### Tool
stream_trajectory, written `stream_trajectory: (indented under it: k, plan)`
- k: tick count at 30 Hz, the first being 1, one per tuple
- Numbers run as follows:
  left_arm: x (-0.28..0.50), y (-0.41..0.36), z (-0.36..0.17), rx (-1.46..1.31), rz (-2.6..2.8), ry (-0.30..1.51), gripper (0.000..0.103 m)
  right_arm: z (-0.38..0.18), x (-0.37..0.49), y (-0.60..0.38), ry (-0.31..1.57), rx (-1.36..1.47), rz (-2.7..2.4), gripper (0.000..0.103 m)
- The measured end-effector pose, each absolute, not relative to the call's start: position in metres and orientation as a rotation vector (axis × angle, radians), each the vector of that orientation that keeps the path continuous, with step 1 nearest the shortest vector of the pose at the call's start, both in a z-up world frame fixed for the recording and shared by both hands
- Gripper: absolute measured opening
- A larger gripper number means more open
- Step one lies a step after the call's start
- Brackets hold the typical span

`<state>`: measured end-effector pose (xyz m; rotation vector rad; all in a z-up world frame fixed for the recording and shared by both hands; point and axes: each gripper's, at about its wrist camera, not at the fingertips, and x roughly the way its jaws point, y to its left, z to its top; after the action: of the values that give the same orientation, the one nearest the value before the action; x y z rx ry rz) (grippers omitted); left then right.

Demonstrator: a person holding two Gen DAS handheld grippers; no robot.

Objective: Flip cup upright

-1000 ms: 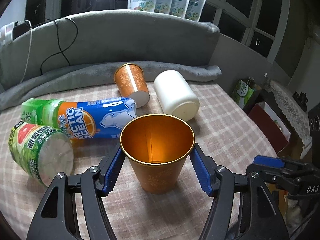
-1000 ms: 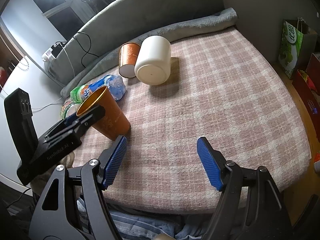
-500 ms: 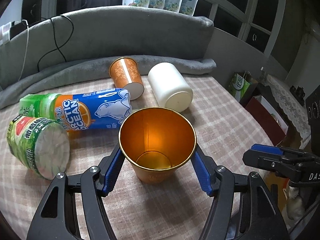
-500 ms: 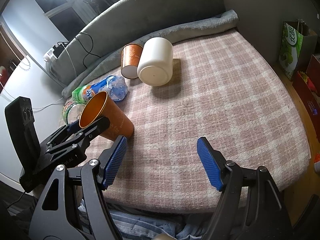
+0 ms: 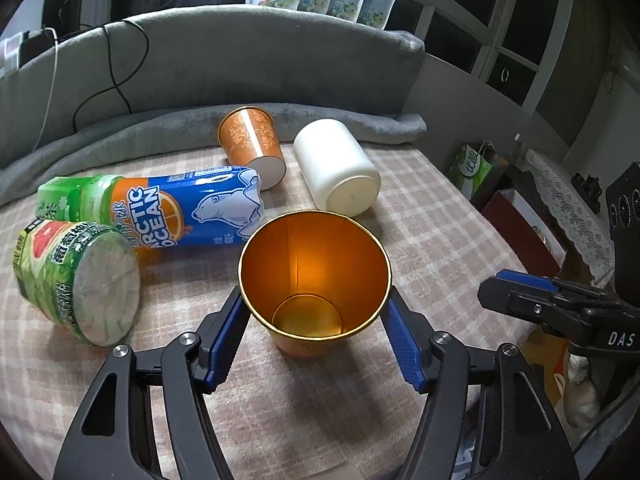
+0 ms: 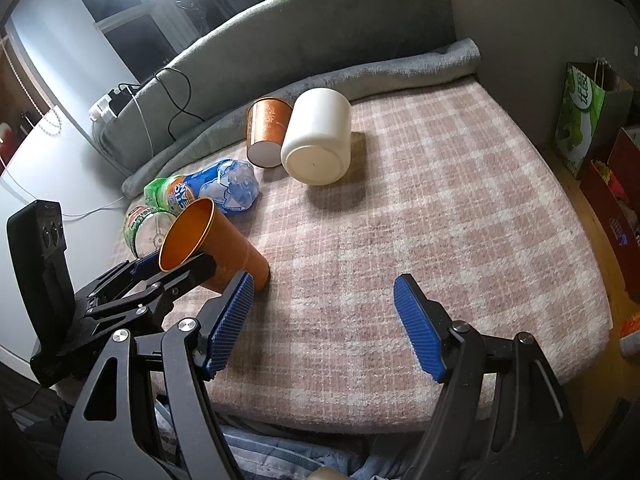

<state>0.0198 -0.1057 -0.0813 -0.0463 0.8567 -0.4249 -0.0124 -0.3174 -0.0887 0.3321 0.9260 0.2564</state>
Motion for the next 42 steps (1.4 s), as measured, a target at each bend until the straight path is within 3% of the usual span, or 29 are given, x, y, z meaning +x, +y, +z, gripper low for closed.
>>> stream_trajectory:
  k: [28,35,38,42]
  plan:
    - [-0.005,-0.082,-0.063,-0.059,-0.434,0.83,0.07,-0.075,-0.019,-0.309,0.851,0.279,0.238,0.075]
    - [-0.024,-0.056,-0.034,-0.051,-0.322,0.674,0.07,-0.059,-0.023,-0.307,0.749,0.238,0.187,0.076]
    - [-0.03,-0.045,-0.021,-0.048,-0.257,0.596,0.075,-0.052,-0.022,-0.304,0.704,0.212,0.155,0.084]
    - [-0.039,-0.031,-0.003,-0.04,-0.16,0.482,0.08,-0.041,-0.024,-0.299,0.619,0.169,0.109,0.086]
